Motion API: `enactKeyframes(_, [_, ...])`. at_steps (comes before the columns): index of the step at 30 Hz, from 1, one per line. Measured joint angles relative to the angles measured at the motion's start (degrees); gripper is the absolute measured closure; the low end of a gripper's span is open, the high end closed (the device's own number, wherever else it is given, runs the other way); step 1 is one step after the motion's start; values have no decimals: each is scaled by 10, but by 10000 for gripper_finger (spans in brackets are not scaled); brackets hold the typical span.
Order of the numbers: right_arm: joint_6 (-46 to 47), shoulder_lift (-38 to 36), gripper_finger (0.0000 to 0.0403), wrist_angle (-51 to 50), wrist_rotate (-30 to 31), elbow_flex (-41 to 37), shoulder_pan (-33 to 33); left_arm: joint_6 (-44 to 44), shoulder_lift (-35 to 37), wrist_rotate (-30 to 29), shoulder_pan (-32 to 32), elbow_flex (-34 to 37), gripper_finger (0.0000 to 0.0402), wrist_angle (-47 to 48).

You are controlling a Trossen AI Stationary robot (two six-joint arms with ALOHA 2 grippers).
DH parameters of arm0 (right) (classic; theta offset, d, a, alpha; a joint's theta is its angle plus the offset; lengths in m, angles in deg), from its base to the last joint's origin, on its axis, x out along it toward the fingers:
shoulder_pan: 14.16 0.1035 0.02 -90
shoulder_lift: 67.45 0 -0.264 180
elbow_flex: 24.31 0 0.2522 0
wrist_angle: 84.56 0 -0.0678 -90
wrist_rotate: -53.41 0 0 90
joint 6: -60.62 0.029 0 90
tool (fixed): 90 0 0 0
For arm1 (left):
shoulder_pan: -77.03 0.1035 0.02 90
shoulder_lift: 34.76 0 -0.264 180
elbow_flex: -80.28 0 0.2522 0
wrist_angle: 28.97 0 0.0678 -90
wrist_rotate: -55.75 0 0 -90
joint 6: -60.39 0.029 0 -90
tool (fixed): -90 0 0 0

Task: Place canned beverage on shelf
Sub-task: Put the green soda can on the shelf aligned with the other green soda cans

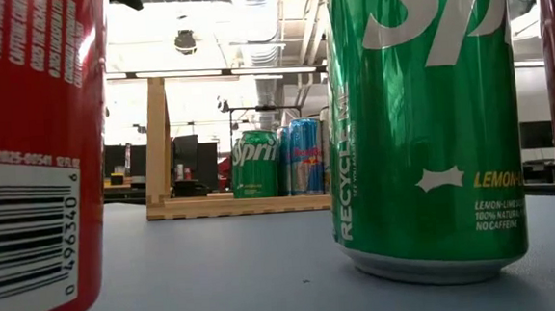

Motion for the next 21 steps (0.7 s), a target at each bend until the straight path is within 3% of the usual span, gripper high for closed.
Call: enactKeyframes(21, [-21,0,77,61,-24,-104,-1,2,0,1,0,0,274,2])
